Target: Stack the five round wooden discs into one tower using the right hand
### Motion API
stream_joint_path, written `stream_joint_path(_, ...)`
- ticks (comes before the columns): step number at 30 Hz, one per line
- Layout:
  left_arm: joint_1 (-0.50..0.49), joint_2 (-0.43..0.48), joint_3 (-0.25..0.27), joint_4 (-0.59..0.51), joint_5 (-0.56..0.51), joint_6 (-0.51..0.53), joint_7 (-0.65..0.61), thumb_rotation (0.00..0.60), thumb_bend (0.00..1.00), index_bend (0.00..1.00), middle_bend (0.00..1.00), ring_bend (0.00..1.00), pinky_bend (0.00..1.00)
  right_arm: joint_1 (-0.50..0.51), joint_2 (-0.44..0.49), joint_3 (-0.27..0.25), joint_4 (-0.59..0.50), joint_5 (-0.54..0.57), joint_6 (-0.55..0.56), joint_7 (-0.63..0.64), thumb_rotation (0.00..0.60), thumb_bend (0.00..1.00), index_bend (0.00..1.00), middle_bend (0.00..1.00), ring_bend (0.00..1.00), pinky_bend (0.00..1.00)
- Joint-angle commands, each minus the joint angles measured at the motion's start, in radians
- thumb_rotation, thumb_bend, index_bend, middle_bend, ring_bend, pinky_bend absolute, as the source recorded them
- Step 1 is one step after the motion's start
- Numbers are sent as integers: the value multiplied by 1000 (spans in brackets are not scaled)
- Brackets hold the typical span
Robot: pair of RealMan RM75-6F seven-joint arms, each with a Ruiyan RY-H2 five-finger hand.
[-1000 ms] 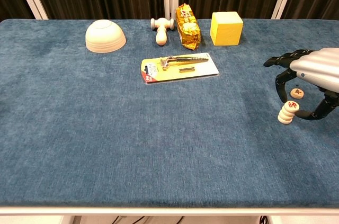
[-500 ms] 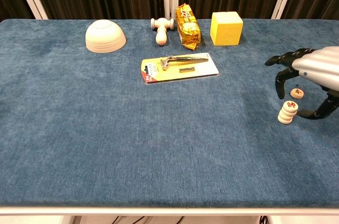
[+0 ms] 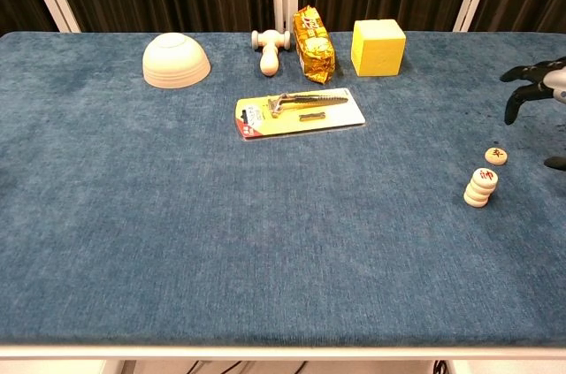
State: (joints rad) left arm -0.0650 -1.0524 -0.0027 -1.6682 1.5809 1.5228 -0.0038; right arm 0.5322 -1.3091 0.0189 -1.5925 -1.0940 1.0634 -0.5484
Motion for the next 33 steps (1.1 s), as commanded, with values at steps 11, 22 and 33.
stream_joint_path(11,-3,-4,-1,5,-6,-8,3,600,136,77,0,0,0,17,-94,31,116,27,-55,46,600,170,289,29,0,0)
stream_joint_path(22,-3,-2,0,10,-6,-7,-9,600,136,77,0,0,0,33,-139,44,158,39,-76,34,600,236,381,48,0,0)
stream_joint_path(33,-3,-4,0,7,-8,-8,-4,600,136,77,0,0,0,42,-155,48,176,46,-90,35,600,271,422,54,0,0)
